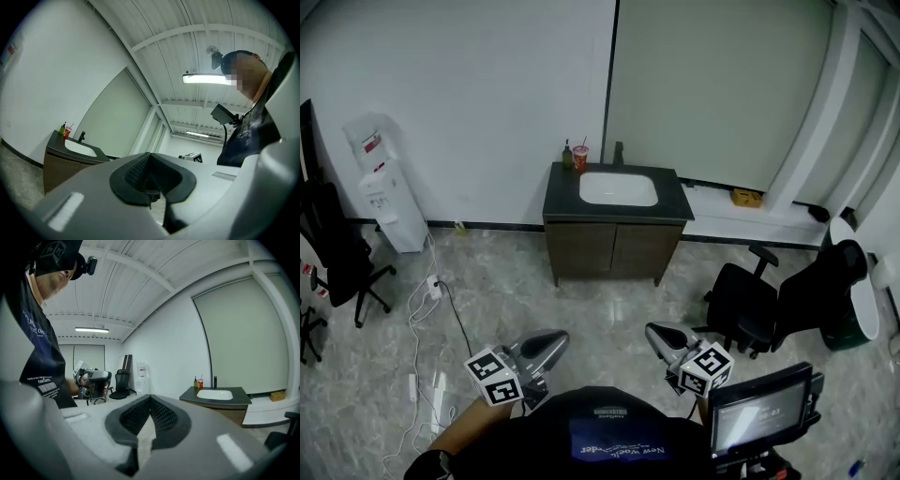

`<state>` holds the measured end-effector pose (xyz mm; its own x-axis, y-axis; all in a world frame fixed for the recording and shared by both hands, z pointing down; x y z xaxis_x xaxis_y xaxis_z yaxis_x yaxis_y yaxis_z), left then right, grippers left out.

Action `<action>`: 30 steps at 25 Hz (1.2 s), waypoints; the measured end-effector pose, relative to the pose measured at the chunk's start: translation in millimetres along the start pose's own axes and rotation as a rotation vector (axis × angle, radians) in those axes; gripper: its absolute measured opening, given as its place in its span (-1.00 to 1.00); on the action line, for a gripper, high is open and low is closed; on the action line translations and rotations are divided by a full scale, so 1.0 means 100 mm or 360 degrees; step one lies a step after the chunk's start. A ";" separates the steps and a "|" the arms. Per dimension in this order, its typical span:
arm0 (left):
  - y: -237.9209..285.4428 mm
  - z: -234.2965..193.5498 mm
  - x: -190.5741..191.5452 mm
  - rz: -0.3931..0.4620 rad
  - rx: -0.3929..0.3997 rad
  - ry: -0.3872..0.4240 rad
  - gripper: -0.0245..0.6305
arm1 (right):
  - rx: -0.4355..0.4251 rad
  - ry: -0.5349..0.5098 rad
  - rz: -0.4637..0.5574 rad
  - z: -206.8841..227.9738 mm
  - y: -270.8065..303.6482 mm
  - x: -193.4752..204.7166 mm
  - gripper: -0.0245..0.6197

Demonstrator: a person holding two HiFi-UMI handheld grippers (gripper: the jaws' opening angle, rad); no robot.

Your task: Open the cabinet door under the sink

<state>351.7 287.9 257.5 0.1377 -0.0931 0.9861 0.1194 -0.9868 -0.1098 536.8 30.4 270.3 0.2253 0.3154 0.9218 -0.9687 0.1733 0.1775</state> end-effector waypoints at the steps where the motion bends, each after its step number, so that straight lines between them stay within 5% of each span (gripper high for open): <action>1: -0.01 -0.13 -0.01 -0.0001 -0.0003 -0.0005 -0.93 | 0.0004 -0.0004 -0.0002 0.02 0.11 -0.03 -0.92; 10: 0.27 -0.95 0.09 -0.0005 -0.0083 -0.0063 -0.93 | -0.0012 0.0038 -0.0041 0.69 0.82 -0.21 -0.92; 24: 1.45 -1.89 -0.05 0.0038 -0.0425 -0.0026 -0.93 | -0.0364 -0.0069 -0.0156 2.30 1.97 -1.06 -0.92; 30: 1.78 -2.16 -0.01 0.0004 -0.0452 -0.0029 -0.93 | -0.0404 -0.0049 -0.0185 2.72 2.26 -1.15 -0.92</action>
<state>160.4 83.5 264.2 0.1556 -0.0958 0.9832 -0.1609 -0.9845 -0.0704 264.3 -220.3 298.5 0.3262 0.2523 0.9110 -0.8788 0.4361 0.1939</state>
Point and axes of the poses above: the fingertips, and each gripper's own axes: y forward along the fingers, z to its right, x out of its underside, the point moved 9 cm from there along -y, backward along the fingers, and after that the axes turned 15 degrees about y, right-handed, at the moved point
